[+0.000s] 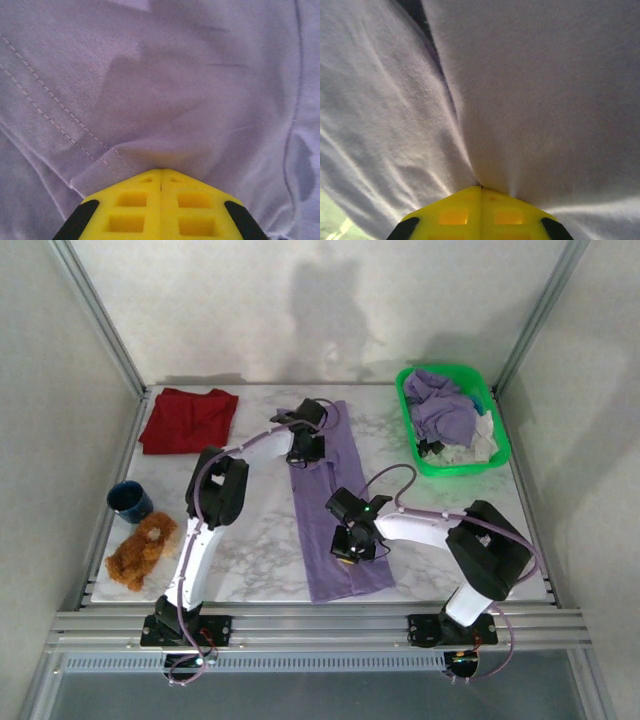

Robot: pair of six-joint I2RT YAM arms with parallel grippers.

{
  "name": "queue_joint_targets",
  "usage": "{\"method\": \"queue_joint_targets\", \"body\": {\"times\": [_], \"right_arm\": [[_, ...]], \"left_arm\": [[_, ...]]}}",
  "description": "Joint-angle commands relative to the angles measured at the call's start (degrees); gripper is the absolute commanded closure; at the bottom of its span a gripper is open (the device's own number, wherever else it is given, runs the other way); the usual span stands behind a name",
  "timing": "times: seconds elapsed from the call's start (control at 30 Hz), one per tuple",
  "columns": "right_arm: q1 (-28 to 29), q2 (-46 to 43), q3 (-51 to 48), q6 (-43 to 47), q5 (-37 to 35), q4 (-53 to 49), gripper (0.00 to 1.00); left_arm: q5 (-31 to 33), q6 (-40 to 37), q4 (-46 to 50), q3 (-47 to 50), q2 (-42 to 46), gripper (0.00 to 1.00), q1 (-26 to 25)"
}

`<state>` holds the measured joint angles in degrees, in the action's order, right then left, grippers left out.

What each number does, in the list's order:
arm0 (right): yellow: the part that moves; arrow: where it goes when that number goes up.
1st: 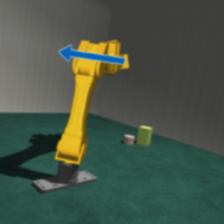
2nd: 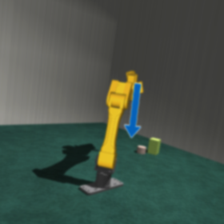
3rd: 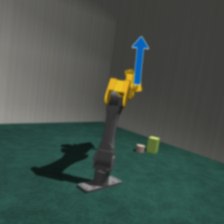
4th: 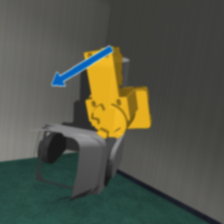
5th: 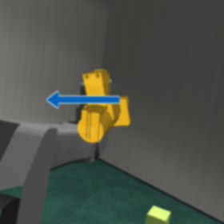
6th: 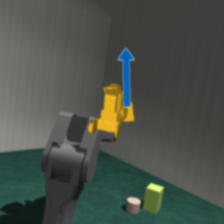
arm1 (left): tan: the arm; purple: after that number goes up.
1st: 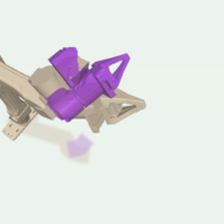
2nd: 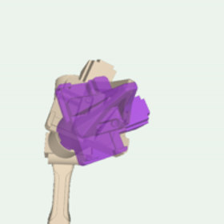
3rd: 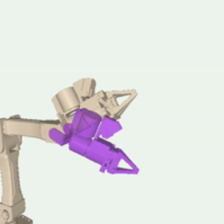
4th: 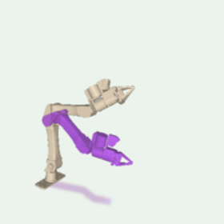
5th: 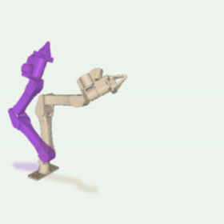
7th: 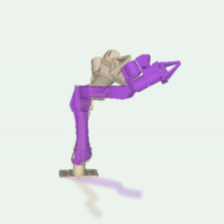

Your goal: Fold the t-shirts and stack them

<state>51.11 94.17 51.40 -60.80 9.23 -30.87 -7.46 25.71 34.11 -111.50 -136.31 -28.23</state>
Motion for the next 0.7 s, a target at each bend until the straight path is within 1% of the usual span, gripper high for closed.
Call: {"method": "queue_joint_targets", "body": {"times": [0.0,0.07,0.2,0.3,0.37,0.43,0.5,0.57,0.6,0.67], "right_arm": [[1.9,2.0,1.1,-2.7,-1.4,1.4,1.0],[2.9,2.9,2.3,-3.8,-3.0,2.0,1.0],[5.1,4.6,6.3,-6.9,-8.3,2.8,1.0],[5.4,6.5,9.0,-7.4,-11.3,2.4,1.0],[5.3,7.9,10.8,-6.9,-12.9,1.7,1.0],[5.1,9.0,12.8,-6.4,-13.5,0.6,1.0],[5.5,7.9,15.3,-5.1,-14.8,-1.7,1.0],[7.1,4.9,18.7,-2.9,-18.5,-6.8,1.0],[8.0,3.1,20.4,-1.8,-20.6,-10.0,0.98],[8.6,-1.1,21.4,-0.8,-22.9,-14.7,0.94]], "left_arm": [[-1.6,-0.4,-0.7,-3.4,-3.2,1.0,1.1],[-2.6,-0.6,-0.2,-6.0,-5.4,1.0,2.0],[-7.1,-0.9,0.3,-13.7,-11.4,1.0,2.6],[-8.6,-0.7,2.2,-19.9,-15.4,1.0,2.7],[-9.8,-0.2,1.8,-21.6,-16.5,1.0,3.0],[-10.5,0.2,1.5,-22.5,-16.7,1.0,3.2],[-12.0,0.6,2.3,-24.1,-16.5,1.0,3.3],[-12.4,0.5,5.9,-28.3,-15.4,1.0,3.1],[-12.0,0.1,7.4,-30.0,-13.9,1.0,3.0],[-11.6,0.1,7.7,-30.0,-9.1,1.0,3.2]]}}
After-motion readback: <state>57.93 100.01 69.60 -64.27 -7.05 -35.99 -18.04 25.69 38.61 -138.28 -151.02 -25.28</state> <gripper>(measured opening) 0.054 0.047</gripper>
